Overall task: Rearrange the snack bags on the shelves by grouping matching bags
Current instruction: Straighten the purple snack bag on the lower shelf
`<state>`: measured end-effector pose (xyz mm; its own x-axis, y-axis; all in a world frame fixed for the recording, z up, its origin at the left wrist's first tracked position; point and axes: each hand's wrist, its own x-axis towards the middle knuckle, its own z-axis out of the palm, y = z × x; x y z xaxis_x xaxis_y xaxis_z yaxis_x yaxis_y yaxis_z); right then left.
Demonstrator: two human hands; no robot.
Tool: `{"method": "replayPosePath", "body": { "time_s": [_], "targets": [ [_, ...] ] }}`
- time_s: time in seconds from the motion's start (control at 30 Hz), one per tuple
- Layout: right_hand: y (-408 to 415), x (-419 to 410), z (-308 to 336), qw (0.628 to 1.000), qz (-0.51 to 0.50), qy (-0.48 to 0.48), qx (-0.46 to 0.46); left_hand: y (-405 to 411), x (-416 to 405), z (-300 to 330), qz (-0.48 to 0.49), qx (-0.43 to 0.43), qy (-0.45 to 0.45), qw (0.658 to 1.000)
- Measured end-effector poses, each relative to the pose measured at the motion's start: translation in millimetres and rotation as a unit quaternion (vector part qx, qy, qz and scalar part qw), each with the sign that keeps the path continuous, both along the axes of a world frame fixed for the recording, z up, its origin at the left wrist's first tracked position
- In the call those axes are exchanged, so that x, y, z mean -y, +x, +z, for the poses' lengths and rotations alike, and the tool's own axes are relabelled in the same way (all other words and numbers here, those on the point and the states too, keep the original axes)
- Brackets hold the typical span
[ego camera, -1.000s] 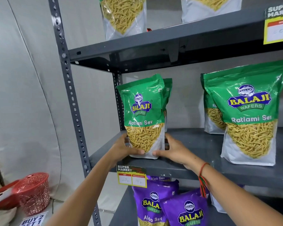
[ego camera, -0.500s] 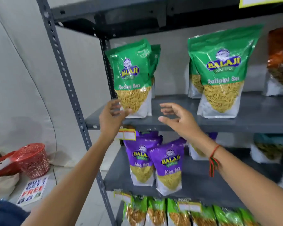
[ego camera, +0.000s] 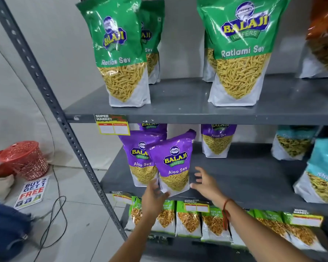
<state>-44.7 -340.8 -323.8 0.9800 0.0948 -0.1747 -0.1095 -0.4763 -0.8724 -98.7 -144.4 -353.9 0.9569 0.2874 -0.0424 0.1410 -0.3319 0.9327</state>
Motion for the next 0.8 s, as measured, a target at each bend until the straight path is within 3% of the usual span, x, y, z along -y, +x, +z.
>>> {"method": "replayPosePath", "body": {
  "time_s": [0.2, 0.4, 0.8],
  "targets": [
    [37.6, -4.7, -38.9, 0.995, 0.068, 0.048, -0.047, 24.2, 18.4, -43.3, 0.045, -0.030, -0.037, 0.998],
    [58.0, 2.1, -54.6, 0.995, 0.087, 0.046, -0.020, 40.2, 24.6, -55.3, 0.078, -0.033, -0.080, 0.993],
    [53.2, 96.7, -61.9, 1.000, -0.019, 0.001, 0.009, 76.1, 82.8, -61.7, -0.058, -0.058, -0.073, 0.994]
  ]
}}
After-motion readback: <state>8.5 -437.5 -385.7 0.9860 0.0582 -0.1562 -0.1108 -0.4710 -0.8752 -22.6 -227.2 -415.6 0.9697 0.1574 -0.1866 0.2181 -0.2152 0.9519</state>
